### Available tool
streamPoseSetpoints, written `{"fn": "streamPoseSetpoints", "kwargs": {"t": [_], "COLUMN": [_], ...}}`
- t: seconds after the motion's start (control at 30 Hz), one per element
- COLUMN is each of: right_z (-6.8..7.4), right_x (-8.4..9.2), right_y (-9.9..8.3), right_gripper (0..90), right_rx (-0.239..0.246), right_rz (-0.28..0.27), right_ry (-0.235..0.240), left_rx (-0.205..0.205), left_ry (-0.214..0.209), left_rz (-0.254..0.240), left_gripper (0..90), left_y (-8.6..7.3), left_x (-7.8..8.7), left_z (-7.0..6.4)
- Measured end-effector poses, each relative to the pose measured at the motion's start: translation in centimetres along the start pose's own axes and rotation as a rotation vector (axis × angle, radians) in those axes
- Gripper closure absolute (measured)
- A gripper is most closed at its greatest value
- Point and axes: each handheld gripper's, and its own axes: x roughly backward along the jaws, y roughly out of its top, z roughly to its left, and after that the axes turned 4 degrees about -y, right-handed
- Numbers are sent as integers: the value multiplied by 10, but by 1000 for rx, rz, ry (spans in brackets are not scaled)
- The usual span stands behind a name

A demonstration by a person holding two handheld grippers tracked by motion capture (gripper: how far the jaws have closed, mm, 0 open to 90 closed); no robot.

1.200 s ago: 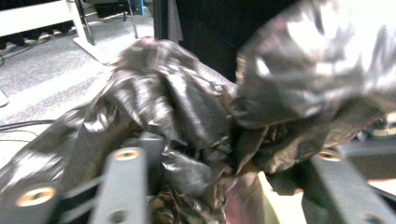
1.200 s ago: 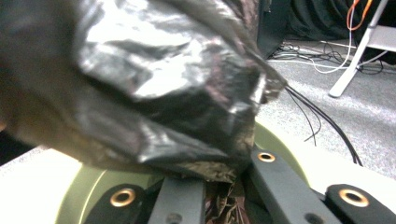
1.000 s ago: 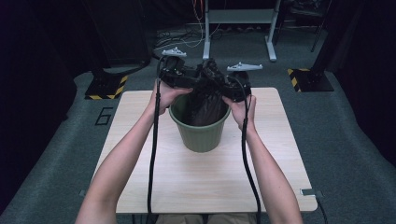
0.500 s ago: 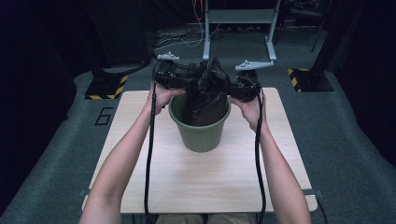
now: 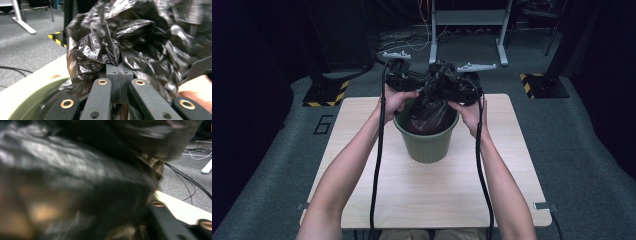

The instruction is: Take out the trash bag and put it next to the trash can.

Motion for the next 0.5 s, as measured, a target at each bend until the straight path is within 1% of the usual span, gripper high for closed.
{"fn": "streamPoseSetpoints", "kwargs": {"t": [0.07,0.13,0.17,0.2,0.23,0.27,0.3,0.37,0.4,0.43,0.5], "right_z": [0,0,0,0,1,3,4,5,5,4,2], "right_x": [-5,-9,-11,-13,-14,-15,-15,-14,-12,-11,-7], "right_y": [-1,-2,-2,-3,-3,-4,-3,-3,-2,-1,0], "right_gripper": [595,627,684,752,833,865,879,888,891,892,893], "right_rx": [-7,-23,-26,-28,-25,-24,-22,-24,-26,-28,-28], "right_rz": [-8,-17,-16,-15,-11,-7,-5,-7,-3,0,-1], "right_ry": [10,35,48,60,64,57,51,44,36,37,29], "left_rx": [22,34,30,35,38,38,37,43,58,63,60], "left_ry": [-19,-28,-23,-26,-24,-18,-12,16,23,41,61], "left_rz": [-13,-19,-18,-24,-27,-29,-34,-29,-29,-31,-48], "left_gripper": [893,892,892,891,889,877,831,678,595,534,462], "left_y": [0,-1,-1,-2,-3,-4,-5,-7,-9,-9,-13], "left_x": [0,0,0,0,1,2,4,9,12,17,26], "left_z": [1,2,2,3,4,5,7,10,12,15,18]}}
